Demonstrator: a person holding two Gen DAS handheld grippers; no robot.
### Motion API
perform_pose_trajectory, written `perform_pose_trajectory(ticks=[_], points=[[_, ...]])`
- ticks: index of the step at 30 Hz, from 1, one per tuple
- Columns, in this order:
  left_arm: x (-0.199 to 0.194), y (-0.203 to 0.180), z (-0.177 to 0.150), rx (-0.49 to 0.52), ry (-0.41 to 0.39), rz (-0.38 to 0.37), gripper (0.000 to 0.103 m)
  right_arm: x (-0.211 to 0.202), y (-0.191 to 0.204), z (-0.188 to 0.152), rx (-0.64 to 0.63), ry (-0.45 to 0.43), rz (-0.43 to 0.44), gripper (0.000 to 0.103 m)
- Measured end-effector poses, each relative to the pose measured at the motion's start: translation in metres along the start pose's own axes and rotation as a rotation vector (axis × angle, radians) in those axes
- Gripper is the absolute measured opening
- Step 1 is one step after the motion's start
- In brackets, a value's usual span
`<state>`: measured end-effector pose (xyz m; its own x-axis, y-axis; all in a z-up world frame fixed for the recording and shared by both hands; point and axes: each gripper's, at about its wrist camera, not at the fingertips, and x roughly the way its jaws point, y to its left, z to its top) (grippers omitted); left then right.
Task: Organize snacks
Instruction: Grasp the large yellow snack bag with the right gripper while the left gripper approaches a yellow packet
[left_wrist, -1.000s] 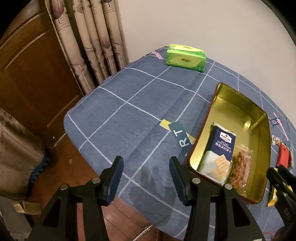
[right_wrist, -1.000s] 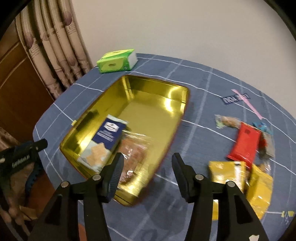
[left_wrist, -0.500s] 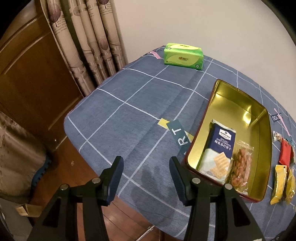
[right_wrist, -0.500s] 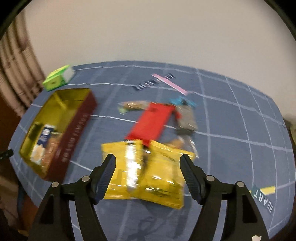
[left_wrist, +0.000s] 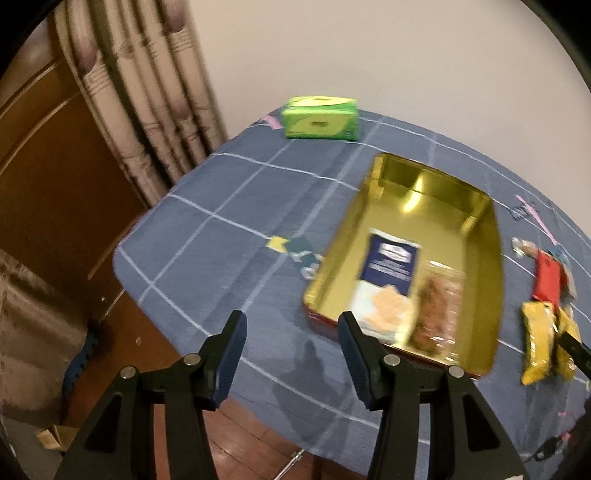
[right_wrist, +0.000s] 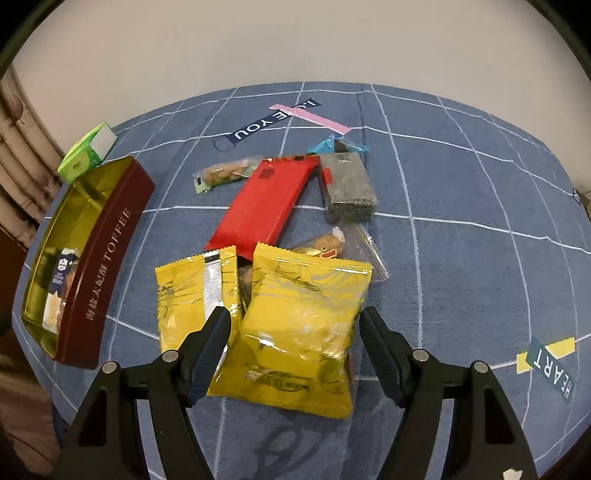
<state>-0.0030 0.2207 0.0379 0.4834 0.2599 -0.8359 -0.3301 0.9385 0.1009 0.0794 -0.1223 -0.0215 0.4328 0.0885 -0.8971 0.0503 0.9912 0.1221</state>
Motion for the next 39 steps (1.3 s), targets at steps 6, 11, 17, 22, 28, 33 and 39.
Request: perform_pose_trajectory(ticks=[6,11,17,22,28,33,39], points=[[-0.013,-0.05,-0.005,0.073,0.005,-0.092,0.053,0.006,-0.012,-0.005,0.026,0.017,0.041,0.069],[-0.016,-0.096,-0.011,0.152,0.017,-0.149,0.053,0.007,-0.014,-0.01,0.007,0.017,0.063,0.057],[-0.011,-0.141,-0.021,0.22,0.061,-0.217,0.053,0.001,-0.02,-0.012,-0.026,-0.007,0.087,0.051],[-0.003,-0.167,-0.026,0.251,0.103,-0.249,0.053,-0.004,-0.038,-0.014,-0.036,-0.013,0.098,0.048],[0.005,-0.185,-0.026,0.26,0.143,-0.284,0.053,-0.008,-0.064,-0.017,-0.075,-0.033,0.056,0.047],[0.01,-0.201,-0.028,0.282,0.181,-0.307,0.053,-0.013,-0.081,-0.018,-0.076,-0.062,0.065,0.043],[0.017,-0.22,-0.03,0.303,0.206,-0.311,0.053,-0.026,-0.102,-0.017,-0.068,-0.114,0.064,0.041]])
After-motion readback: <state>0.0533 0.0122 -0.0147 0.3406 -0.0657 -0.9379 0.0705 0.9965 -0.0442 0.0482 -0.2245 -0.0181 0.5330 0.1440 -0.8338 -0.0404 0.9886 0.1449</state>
